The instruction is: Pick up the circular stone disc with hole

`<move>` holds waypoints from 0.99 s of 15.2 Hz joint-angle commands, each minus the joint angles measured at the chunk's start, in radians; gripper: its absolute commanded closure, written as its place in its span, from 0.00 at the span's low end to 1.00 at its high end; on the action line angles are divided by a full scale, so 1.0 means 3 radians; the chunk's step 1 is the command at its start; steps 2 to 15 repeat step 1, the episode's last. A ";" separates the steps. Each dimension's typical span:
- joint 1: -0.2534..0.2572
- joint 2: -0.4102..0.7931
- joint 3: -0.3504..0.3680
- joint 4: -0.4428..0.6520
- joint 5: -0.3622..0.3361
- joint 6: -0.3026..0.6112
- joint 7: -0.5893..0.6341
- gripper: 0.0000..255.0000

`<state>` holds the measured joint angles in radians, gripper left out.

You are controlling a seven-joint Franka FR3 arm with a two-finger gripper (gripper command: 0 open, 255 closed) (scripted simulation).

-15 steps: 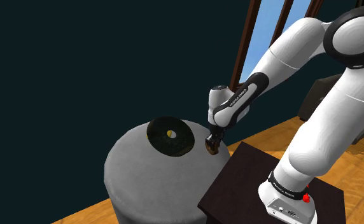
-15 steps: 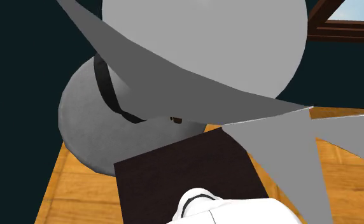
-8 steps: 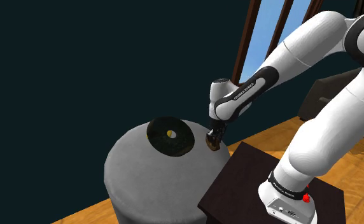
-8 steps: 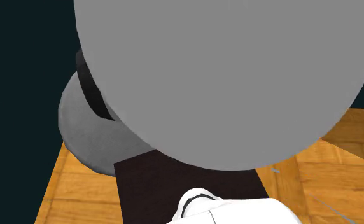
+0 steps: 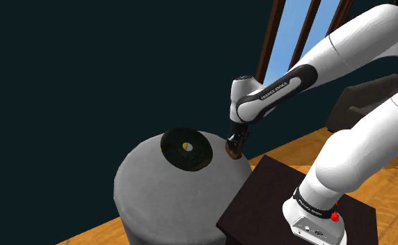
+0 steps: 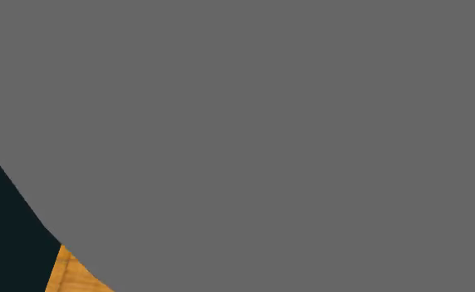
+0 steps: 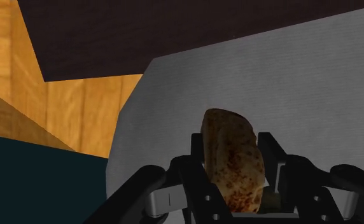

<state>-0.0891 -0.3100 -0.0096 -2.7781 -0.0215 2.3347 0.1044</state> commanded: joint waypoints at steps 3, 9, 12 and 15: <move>0.0001 -0.0033 0.0001 0.0002 0.0001 -0.0037 0.0001 1.00; 0.0001 -0.0033 0.0001 0.0002 0.0001 -0.0037 0.0001 1.00; 0.0001 -0.0033 0.0001 0.0002 0.0001 -0.0037 0.0001 1.00; 0.0001 -0.0033 0.0001 0.0002 0.0001 -0.0037 0.0001 1.00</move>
